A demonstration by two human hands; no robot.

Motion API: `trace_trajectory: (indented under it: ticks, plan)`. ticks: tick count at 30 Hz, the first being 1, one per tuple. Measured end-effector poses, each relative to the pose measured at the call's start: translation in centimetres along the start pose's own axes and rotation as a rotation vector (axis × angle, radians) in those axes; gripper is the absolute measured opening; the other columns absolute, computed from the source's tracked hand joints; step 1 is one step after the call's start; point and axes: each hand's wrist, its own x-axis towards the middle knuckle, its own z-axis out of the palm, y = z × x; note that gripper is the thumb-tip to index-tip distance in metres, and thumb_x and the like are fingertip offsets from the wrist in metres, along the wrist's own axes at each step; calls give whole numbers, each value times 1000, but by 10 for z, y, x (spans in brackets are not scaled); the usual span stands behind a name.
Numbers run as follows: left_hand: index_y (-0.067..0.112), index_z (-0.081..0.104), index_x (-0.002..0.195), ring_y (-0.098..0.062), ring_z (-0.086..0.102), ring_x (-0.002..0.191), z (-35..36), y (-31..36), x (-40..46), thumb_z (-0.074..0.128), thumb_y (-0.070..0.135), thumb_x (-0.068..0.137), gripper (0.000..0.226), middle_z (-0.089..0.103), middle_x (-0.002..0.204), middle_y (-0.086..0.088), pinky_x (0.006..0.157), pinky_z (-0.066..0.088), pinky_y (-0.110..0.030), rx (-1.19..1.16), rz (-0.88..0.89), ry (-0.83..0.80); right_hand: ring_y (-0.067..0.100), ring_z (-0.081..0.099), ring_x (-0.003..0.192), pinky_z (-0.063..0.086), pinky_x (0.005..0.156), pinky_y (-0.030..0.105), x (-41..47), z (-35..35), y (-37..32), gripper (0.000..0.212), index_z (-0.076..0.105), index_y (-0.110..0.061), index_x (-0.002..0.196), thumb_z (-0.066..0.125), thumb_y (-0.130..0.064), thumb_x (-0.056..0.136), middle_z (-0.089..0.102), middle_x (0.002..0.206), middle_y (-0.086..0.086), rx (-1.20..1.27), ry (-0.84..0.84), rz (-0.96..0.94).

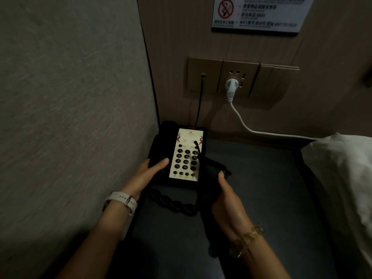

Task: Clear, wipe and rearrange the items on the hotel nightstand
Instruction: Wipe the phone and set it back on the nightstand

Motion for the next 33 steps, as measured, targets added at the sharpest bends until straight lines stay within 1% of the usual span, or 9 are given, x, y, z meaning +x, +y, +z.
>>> trace_trajectory:
  ticks: [3,6,10,16,19,22,25,29,33]
  plan:
    - [13,31,147,-18,50,127,-1,-5,-4,81,32,74,91,48,145,-5,105,43,-35,248,-22,72,16,67,110,57,76,24,-6,-9,-1,44,66,-18,120,38,-45,100,70,120,5,39,24,26]
    - [8,24,149,-25,41,136,-4,-19,-11,85,33,69,103,39,151,-10,113,34,-38,524,-129,95,14,63,115,47,97,31,-12,-14,-1,42,71,-23,115,41,-47,97,68,124,1,20,68,25]
    - [10,46,104,-20,58,86,-12,-27,-25,81,27,77,47,58,105,-9,68,54,-33,662,-239,140,16,60,120,37,108,36,-23,-14,-3,40,76,-28,105,41,-47,97,67,125,-1,24,87,25]
    - [5,61,99,-32,64,88,-20,-26,-37,56,7,89,12,66,99,-18,68,49,-34,1060,55,342,12,69,101,47,87,30,-39,-14,-12,44,79,-37,83,39,-49,97,75,102,-9,-42,91,58]
    - [9,61,108,-33,63,92,-14,-27,-38,55,4,89,21,66,104,-16,73,50,-35,1064,72,343,16,67,105,46,92,33,-43,-19,-16,38,75,-30,92,41,-46,98,75,106,-3,-18,115,53]
    - [10,54,128,-33,61,105,-10,-30,-36,57,3,91,38,62,118,-18,86,51,-37,994,44,286,21,69,106,50,86,34,-45,-27,-17,40,70,-19,108,41,-43,98,72,115,7,99,141,69]
    - [6,54,127,-33,60,106,-9,-30,-35,55,3,92,35,61,120,-19,86,50,-36,995,37,269,26,70,103,59,77,36,-48,-38,-18,44,65,-15,118,44,-47,96,71,116,12,150,172,135]
    - [2,49,131,-37,56,112,2,-22,-44,59,7,91,41,57,124,-23,89,46,-38,972,57,328,26,72,97,58,69,34,-54,-49,-21,41,62,-18,122,52,-46,94,72,112,10,4,210,160]
    - [6,50,129,-37,52,114,20,-9,-59,68,11,87,46,51,125,-21,94,46,-47,882,277,466,27,67,100,56,66,32,-55,-52,-27,39,53,-8,126,57,-31,94,65,119,15,-246,341,94]
